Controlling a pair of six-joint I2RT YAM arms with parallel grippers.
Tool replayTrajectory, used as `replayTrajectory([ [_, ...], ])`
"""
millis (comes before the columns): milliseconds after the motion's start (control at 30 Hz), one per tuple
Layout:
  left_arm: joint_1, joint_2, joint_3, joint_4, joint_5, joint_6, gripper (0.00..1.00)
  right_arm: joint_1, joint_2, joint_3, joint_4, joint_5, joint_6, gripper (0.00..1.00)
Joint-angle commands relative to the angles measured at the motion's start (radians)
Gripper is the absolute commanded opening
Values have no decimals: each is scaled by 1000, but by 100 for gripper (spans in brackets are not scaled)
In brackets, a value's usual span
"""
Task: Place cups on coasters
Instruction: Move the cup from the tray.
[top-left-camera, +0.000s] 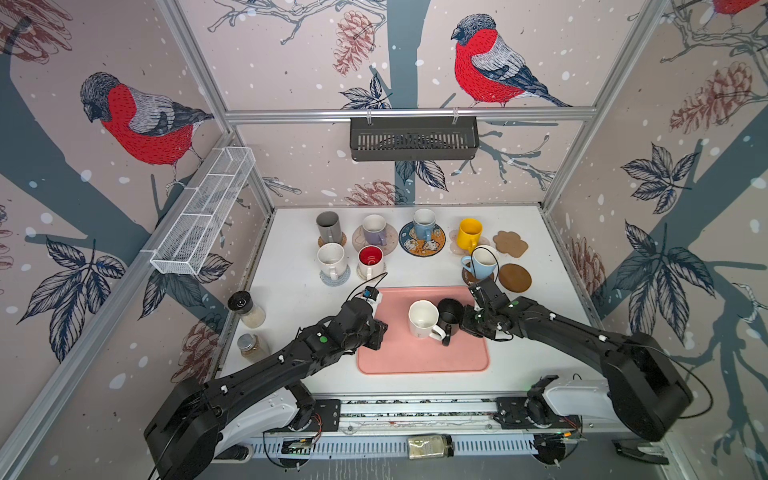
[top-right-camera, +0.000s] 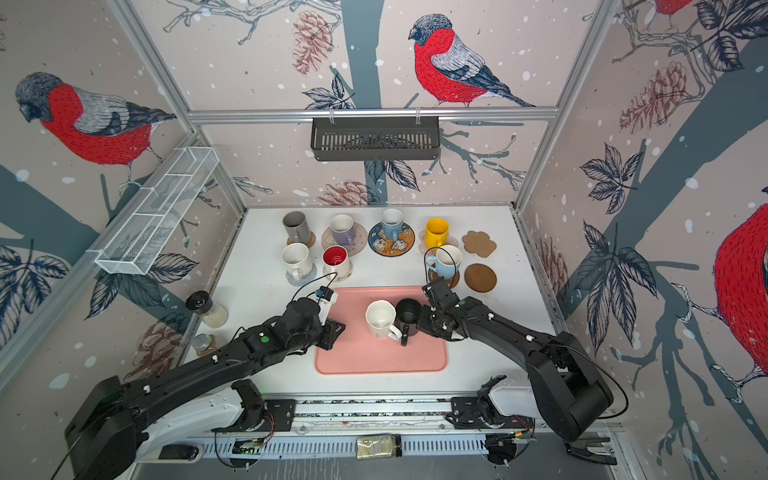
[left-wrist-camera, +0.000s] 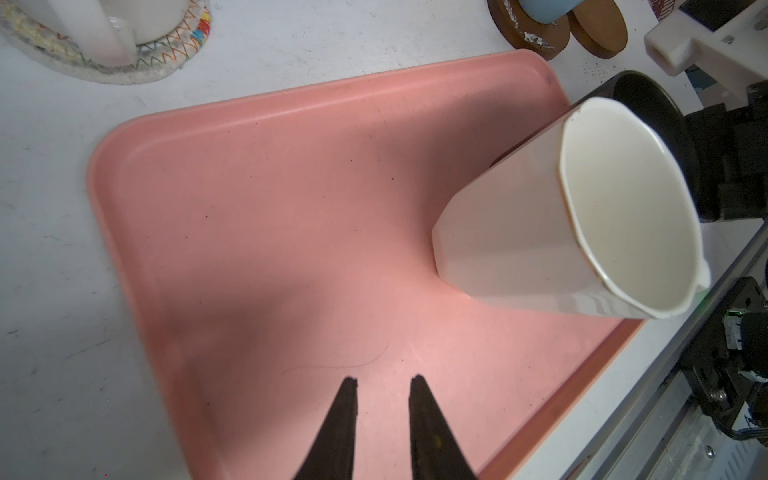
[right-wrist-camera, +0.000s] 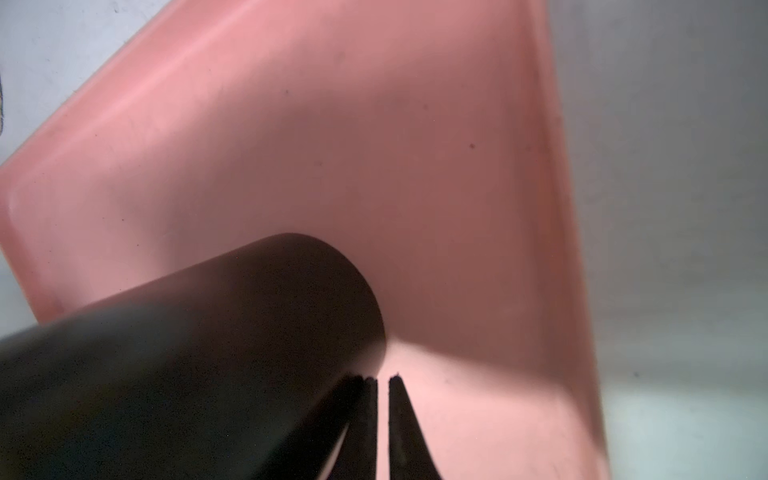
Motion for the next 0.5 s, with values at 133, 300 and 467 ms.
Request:
replayTrajectory([
  [133, -2, 1, 40, 2, -13, 14, 26, -2, -152, -45, -83, 2, -25, 18],
  [300, -2, -19, 44, 62, -10, 27, 41, 8, -316, -55, -165, 25, -26, 30],
  [467, -2, -41, 68, 77, -31, 55, 66, 62, -402, -24, -207, 3, -85, 44],
])
